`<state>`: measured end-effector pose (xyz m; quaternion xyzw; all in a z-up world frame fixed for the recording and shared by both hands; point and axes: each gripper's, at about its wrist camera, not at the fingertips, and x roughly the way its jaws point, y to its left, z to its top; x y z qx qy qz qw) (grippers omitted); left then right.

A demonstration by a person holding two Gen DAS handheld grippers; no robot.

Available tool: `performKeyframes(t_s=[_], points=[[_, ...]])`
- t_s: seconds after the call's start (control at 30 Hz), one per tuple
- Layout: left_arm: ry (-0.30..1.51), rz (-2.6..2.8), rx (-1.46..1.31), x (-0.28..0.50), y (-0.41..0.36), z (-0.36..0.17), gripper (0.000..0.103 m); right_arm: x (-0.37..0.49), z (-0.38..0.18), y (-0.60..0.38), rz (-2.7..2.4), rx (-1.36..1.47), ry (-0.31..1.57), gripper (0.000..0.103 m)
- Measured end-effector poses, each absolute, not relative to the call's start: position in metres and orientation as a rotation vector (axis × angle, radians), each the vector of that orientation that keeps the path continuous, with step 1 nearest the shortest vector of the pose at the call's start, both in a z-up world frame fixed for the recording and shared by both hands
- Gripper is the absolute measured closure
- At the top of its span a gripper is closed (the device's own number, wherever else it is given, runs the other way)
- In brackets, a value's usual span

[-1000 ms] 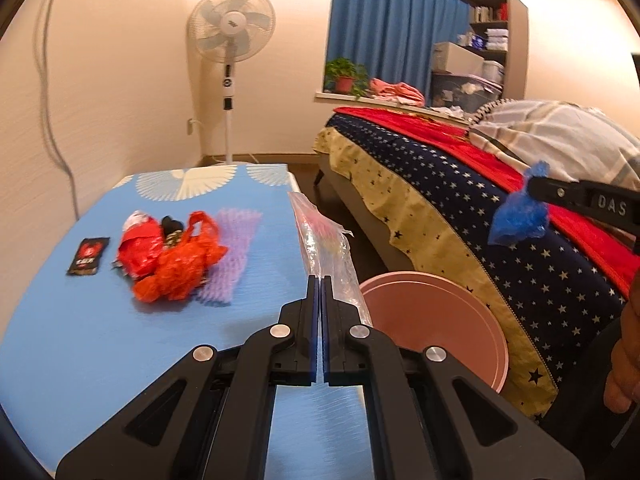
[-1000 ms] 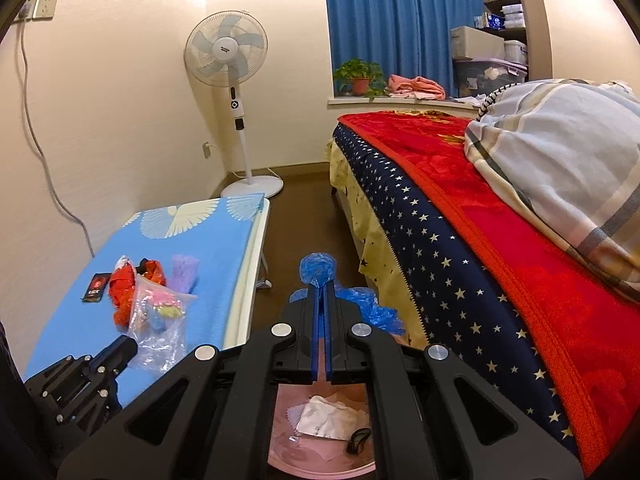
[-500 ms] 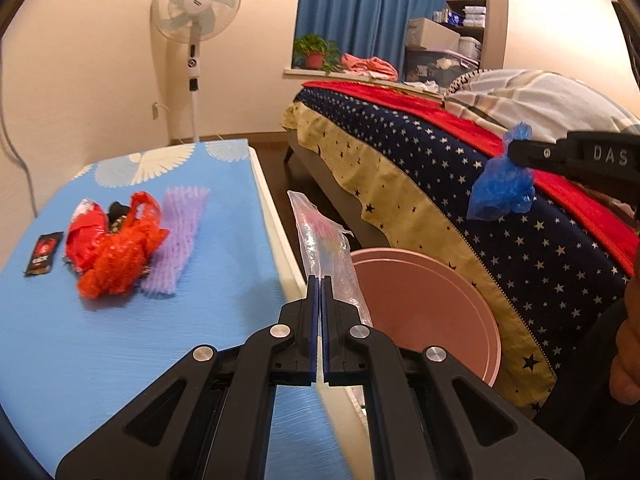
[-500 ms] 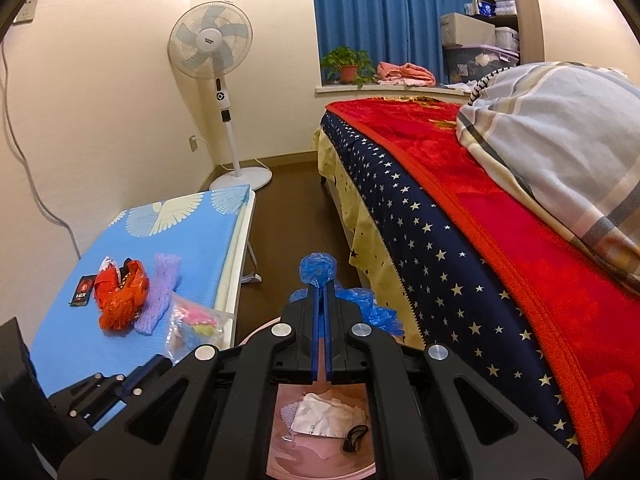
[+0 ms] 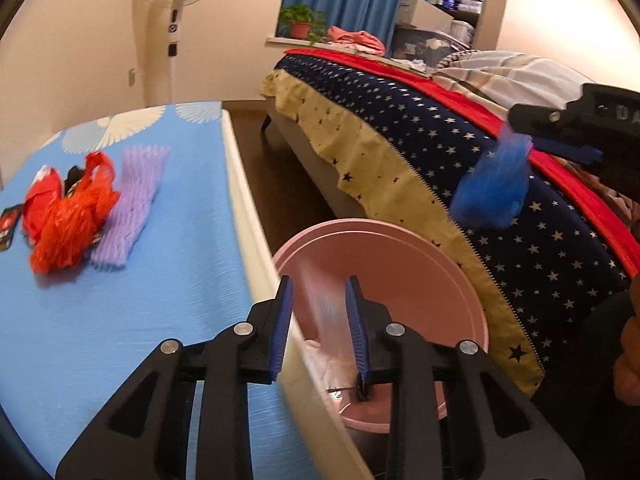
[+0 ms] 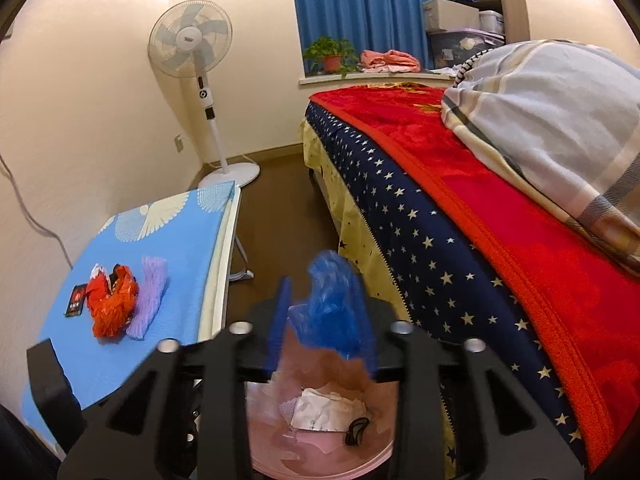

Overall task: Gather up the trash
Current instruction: 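Open both grippers to drop the clear and blue bags into the bin, then move the left gripper to the black crab-print packet while the right gripper moves to the orange bag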

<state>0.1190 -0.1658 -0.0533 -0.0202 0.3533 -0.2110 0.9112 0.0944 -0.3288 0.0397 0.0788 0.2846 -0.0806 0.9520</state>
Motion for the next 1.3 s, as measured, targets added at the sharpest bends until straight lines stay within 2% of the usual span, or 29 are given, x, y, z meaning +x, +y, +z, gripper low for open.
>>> performKeyframes(t_s=[0.73,1.3], points=[[0.603,-0.217,-0.108,0.110,-0.086,-0.023,0.076,0.095,0.042,-0.282,-0.037,0.149,0.521,0.067],[0.575,0.050,-0.190,0.127,-0.005,-0.027,0.076,0.143,0.021,-0.195,0.211,0.149,0.495,0.079]])
